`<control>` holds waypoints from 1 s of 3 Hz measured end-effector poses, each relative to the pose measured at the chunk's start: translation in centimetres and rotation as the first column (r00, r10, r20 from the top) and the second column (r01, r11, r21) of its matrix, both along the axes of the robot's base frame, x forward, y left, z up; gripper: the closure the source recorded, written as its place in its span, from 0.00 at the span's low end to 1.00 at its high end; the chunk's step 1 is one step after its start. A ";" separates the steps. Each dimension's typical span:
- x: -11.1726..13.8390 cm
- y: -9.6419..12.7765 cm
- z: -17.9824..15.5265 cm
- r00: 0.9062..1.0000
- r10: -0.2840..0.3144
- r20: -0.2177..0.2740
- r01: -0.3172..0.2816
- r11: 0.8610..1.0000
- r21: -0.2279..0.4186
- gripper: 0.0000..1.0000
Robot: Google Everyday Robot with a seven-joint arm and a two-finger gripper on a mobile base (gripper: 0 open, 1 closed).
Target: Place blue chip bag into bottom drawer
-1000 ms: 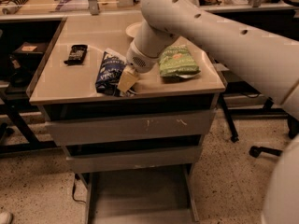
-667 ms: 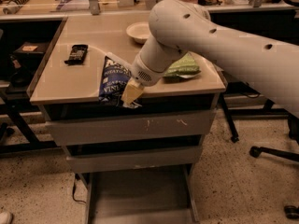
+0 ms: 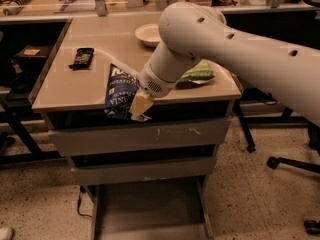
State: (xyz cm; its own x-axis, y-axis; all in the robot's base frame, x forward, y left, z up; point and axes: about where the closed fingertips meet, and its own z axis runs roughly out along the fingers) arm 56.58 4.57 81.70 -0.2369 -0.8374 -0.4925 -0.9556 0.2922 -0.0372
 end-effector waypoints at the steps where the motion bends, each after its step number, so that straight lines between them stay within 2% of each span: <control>1: -4.2 -0.7 -0.1 0.998 -0.041 -0.050 0.041 0.999 0.010 1.00; 2: -9.1 -1.8 -0.9 0.988 -0.107 -0.109 0.109 0.994 0.011 1.00; 3: -13.4 -2.4 -3.2 0.965 -0.169 -0.198 0.175 0.985 0.009 1.00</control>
Offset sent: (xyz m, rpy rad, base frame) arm -0.1505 -0.0341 -0.0214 0.0226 0.1900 -0.1983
